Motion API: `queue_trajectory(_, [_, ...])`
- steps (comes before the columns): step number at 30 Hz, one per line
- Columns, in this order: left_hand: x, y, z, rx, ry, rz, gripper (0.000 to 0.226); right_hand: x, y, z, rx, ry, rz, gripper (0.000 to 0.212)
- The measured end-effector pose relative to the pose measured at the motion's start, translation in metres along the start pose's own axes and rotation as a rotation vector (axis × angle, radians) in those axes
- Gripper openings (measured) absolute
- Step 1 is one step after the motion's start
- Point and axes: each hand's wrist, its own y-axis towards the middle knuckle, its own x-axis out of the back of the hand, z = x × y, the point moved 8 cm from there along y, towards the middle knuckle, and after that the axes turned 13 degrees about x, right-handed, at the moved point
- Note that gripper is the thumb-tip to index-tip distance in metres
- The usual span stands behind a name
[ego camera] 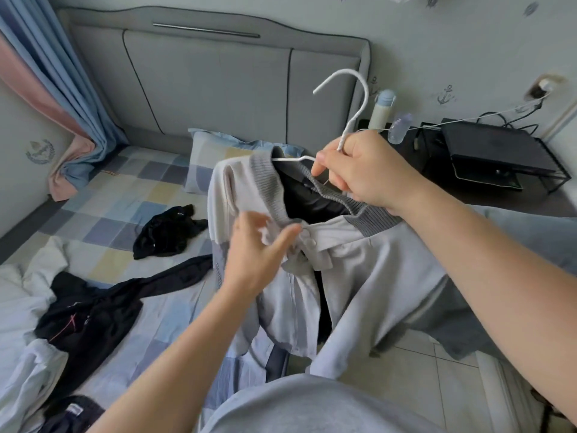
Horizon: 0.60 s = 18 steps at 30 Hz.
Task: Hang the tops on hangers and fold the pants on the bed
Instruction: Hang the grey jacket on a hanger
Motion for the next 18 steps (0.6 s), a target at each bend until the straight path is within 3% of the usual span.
queue_trajectory(3, [-0.022, 0.005, -0.001, 0.086, -0.032, 0.048, 0.058, 0.003, -0.003, 0.003, -0.016, 0.073, -0.053, 0.031])
queue_trajectory(10, [-0.025, 0.042, -0.024, 0.104, -0.049, 0.0, 0.023, 0.009, -0.01, -0.004, -0.095, 0.104, -0.087, 0.026])
queue_trajectory(18, [0.025, 0.061, -0.047, 0.069, -0.363, -0.152, 0.023, 0.011, -0.023, -0.014, -0.121, -0.019, -0.007, 0.027])
